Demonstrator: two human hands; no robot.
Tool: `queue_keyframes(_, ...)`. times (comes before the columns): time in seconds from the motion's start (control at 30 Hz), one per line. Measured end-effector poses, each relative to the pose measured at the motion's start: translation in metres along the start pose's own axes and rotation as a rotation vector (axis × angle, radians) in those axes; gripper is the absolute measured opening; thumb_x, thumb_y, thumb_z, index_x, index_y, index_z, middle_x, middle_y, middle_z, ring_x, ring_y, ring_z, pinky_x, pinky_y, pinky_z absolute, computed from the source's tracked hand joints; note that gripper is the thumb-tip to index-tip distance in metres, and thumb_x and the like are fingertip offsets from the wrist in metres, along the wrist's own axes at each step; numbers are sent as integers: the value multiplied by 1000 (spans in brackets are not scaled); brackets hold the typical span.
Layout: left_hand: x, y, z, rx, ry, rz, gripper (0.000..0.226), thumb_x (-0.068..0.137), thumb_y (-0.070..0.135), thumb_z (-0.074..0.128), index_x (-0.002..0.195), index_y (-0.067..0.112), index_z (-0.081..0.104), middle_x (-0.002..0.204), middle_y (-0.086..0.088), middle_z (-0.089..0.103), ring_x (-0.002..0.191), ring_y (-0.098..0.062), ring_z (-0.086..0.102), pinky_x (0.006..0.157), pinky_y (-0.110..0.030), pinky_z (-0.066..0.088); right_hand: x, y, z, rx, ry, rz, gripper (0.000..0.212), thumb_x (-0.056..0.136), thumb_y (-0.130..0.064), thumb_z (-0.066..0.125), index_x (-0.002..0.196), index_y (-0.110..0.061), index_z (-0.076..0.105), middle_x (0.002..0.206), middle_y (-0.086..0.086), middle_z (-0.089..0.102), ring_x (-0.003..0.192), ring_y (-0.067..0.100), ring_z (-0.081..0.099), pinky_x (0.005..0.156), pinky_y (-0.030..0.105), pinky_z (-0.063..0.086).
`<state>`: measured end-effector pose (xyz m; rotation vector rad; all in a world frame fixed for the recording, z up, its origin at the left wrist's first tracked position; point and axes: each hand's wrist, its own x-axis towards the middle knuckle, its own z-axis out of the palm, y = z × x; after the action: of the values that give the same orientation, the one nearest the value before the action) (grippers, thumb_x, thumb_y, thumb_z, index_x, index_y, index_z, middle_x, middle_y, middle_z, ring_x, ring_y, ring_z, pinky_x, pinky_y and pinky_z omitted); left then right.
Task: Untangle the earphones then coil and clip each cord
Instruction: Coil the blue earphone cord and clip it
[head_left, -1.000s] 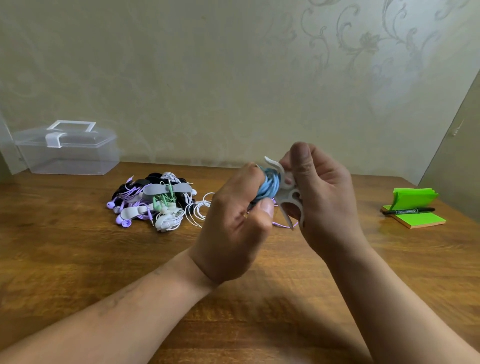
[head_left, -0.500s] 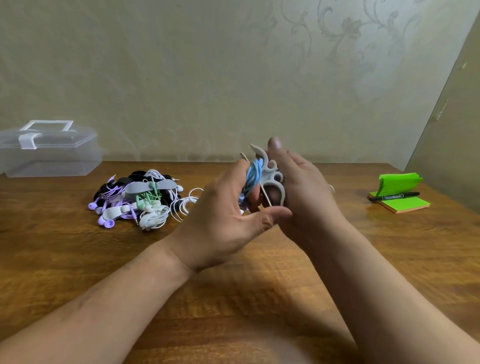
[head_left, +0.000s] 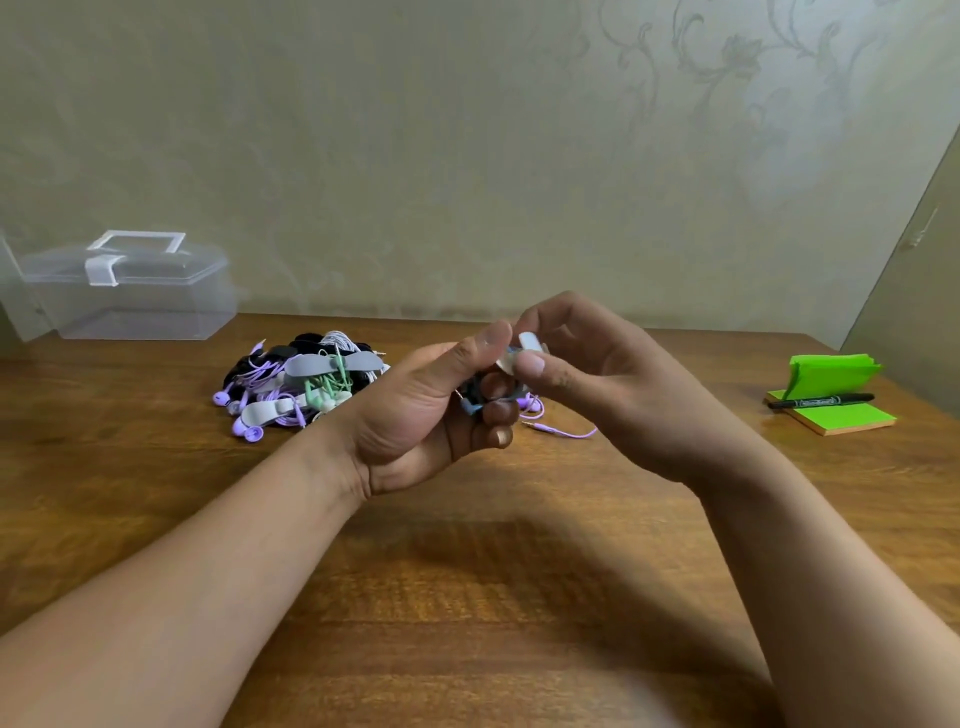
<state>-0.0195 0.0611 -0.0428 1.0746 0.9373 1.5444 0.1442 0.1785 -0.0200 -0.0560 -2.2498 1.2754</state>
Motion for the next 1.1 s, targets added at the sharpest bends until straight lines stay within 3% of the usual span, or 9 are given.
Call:
queue_keyframes(0.13,-2,0,-3,-22,-48,-31,46,93,44,64,121,8,69,84,-2,53,67,-11,48,55,-24,48,-1,0,-3,-50,-69,23,30,96,-23,72,114,-8,54,105,8,75,102,25,73,89,45,57)
queue_keyframes(0.37,-1,4,0,-31,-49,-71,37,104,42,49,113,18,76,76,3,41,63,-10,43,53,-23,45,3,5,10,130,38,67,30,101,-18,63,110,7,49,107,10,76,96,25,77,81,42,64)
queue_keyframes(0.5,-3,8,3,-7,19,-72,34,102,37,55,113,12,75,77,1,43,65,-11,44,56,-24,49,8,12,15,158,109,105,23,101,-28,65,99,-10,50,103,28,66,94,31,70,85,56,57)
queue_keyframes(0.63,0,7,7,22,69,-60,39,100,32,56,120,-1,61,79,-2,53,68,-15,57,66,-31,61,9,13,13,153,156,111,20,103,-17,65,95,-12,48,88,11,70,81,23,66,72,44,48)
queue_keyframes(0.73,0,6,8,0,57,-68,31,100,26,56,111,0,69,81,-5,65,73,-19,66,72,-36,64,9,13,13,79,168,108,20,102,-12,65,91,-13,48,83,8,71,76,14,67,66,32,49)
queue_keyframes(0.87,-1,5,8,-8,63,-63,21,104,9,49,105,-3,66,82,-10,68,75,-23,70,73,-38,64,8,12,12,-2,211,129,23,92,-18,69,81,-17,49,83,17,66,75,20,63,68,45,51)
queue_keyframes(0.93,-1,4,9,33,70,-65,21,104,8,48,103,-5,64,84,-11,70,77,-24,73,74,-37,64,7,11,12,-36,230,142,21,92,-16,68,81,-16,49,87,25,66,79,30,65,73,57,54)
queue_keyframes(1.0,1,3,11,75,94,-69,26,106,8,48,115,-11,62,93,-16,71,84,-27,74,75,-35,64,7,11,13,-100,254,149,18,90,-20,67,86,-14,50,95,29,64,82,31,64,75,61,54)
queue_keyframes(1.1,7,-5,14,152,184,-35,26,107,7,49,122,-10,62,98,-22,71,89,-32,75,72,-34,64,8,16,15,-246,281,150,17,95,-23,64,106,-16,53,95,7,65,81,13,62,71,44,56)
